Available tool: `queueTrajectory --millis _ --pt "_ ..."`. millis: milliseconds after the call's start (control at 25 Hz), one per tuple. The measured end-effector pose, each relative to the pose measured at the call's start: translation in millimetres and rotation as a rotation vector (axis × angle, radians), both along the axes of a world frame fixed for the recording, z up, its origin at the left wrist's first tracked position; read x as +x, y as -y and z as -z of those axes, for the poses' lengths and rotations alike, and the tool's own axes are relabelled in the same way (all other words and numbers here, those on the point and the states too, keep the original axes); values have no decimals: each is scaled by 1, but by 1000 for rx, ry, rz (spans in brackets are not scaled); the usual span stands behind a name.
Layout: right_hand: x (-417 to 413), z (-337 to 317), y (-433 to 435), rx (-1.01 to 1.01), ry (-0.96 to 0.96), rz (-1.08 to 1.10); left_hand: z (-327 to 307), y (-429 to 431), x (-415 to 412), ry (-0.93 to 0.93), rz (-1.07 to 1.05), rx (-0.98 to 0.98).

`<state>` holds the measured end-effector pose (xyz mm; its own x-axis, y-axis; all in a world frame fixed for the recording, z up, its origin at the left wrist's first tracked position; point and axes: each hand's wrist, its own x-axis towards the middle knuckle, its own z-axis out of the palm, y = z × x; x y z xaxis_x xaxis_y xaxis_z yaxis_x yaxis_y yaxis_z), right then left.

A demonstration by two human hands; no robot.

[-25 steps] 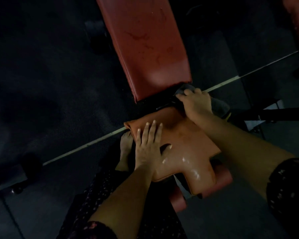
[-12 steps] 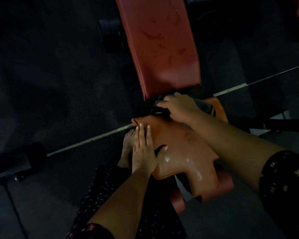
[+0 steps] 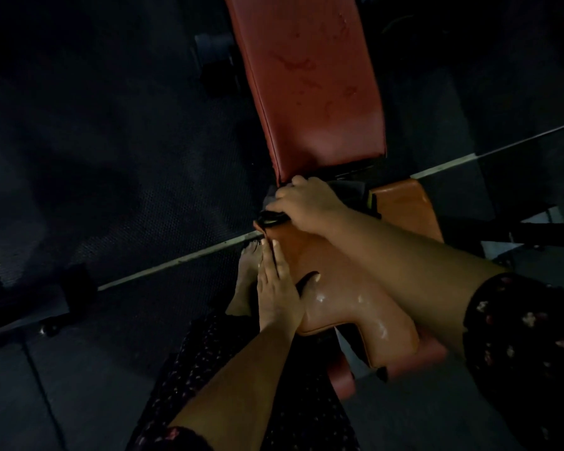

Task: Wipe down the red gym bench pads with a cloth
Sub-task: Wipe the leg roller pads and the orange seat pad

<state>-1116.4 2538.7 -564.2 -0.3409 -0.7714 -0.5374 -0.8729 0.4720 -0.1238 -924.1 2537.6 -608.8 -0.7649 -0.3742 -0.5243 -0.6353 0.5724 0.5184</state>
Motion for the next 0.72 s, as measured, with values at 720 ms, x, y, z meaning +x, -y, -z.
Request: queueTrajectory --millis 720 --pt "4 -3 -52 24 -162 109 -2 16 -6 87 187 -84"
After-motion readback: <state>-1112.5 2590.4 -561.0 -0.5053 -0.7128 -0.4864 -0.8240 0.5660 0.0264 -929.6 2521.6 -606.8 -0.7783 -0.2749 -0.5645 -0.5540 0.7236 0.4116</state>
